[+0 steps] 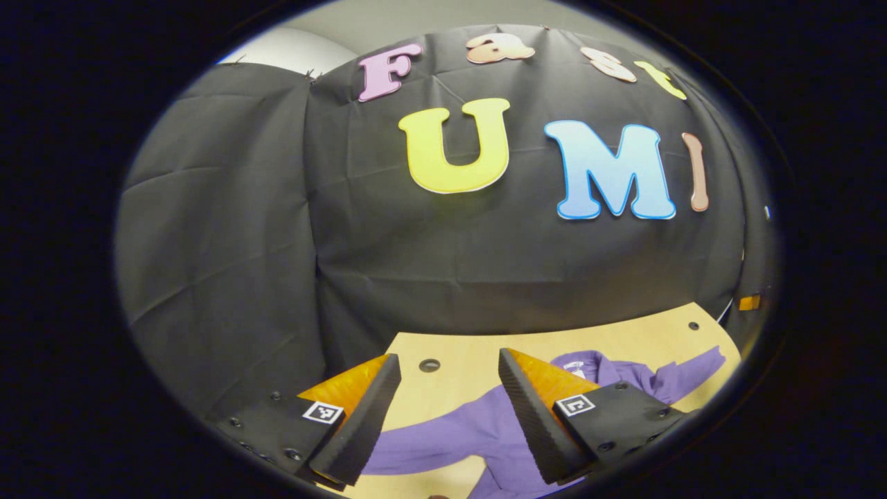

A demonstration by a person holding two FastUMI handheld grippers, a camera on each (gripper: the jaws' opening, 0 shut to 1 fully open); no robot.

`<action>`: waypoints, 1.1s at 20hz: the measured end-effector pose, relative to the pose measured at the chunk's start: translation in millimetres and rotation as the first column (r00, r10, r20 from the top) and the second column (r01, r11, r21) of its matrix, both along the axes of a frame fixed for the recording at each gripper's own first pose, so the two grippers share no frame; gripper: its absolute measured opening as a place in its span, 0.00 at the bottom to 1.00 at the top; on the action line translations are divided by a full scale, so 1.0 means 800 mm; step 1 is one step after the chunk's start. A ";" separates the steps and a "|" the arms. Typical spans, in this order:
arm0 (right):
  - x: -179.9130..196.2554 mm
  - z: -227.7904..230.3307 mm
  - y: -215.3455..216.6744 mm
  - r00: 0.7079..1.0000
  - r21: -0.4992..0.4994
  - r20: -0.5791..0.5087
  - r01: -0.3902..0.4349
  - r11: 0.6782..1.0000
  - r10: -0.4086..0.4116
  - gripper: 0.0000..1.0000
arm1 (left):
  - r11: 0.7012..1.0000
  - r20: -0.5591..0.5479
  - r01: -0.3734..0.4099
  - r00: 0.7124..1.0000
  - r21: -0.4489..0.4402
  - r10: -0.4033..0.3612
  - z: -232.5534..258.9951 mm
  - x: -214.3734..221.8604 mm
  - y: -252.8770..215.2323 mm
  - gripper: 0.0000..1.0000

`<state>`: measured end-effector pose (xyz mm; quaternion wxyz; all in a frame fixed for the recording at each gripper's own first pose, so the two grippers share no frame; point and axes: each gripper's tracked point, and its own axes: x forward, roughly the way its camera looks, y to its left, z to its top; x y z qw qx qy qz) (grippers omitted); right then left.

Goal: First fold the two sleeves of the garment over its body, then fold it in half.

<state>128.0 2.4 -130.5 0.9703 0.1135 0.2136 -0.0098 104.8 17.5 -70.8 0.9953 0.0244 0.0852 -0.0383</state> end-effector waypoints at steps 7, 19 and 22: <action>0.035 -0.132 -0.015 0.972 0.025 -0.232 -0.016 1.000 0.022 0.93 | 1.000 -0.001 -0.019 1.000 0.021 0.019 0.003 -0.010 -0.006 1.00; 0.059 -0.264 -0.014 0.881 0.004 -0.473 -0.020 1.000 0.020 0.93 | 0.998 -0.038 0.019 0.999 0.063 -0.016 -0.008 0.005 -0.068 0.95; 0.053 -0.286 -0.006 0.855 0.024 -0.516 -0.034 0.999 0.042 0.93 | 0.998 -0.053 0.029 0.998 0.057 -0.026 -0.014 0.006 -0.080 1.00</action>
